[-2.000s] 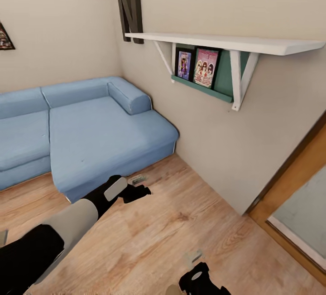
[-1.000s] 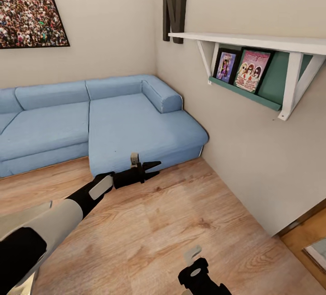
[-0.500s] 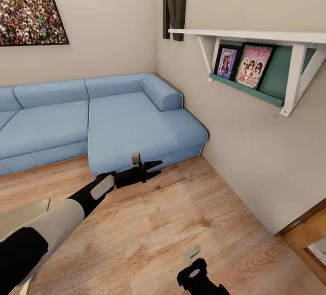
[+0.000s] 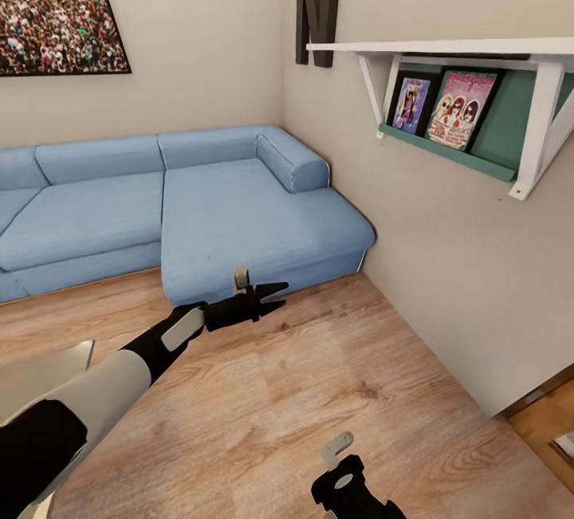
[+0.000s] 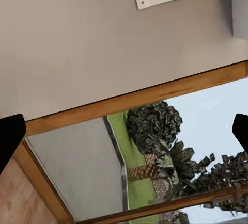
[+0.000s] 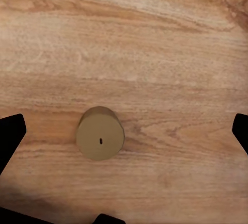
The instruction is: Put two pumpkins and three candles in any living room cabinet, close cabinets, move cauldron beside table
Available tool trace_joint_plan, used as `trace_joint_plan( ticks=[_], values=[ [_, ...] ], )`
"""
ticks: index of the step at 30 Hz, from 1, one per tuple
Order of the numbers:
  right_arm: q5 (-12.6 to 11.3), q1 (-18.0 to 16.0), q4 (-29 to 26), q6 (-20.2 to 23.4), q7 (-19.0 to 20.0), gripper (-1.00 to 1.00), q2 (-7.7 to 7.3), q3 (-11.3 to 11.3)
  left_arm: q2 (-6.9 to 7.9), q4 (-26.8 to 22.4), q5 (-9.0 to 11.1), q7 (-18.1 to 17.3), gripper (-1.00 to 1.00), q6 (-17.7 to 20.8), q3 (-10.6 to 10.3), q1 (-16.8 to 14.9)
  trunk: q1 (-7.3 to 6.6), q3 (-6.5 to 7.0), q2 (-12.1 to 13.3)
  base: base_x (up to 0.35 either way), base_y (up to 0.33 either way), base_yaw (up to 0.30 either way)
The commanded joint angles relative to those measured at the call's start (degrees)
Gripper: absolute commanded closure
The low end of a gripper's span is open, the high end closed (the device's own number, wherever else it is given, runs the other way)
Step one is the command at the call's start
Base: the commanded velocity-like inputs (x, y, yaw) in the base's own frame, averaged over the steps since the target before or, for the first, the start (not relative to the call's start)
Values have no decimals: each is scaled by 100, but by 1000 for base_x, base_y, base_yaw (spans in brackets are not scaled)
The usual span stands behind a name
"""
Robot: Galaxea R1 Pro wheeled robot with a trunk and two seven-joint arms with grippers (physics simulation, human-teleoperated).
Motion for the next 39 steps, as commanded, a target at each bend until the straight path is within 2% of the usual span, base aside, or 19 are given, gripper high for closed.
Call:
trace_joint_plan(
  ticks=[1,39],
  values=[
    [-1,0,0,0,0,-100,0,0,-7,4,0,2,-100,1,1,0,23,-18,-42,0,0,0],
    [-2,0,-7,-36,0,-100,-19,-9,-52,-53,-27,-2,-100,-8,-8,0,857,-701,-1566,0,0,0]
  ],
)
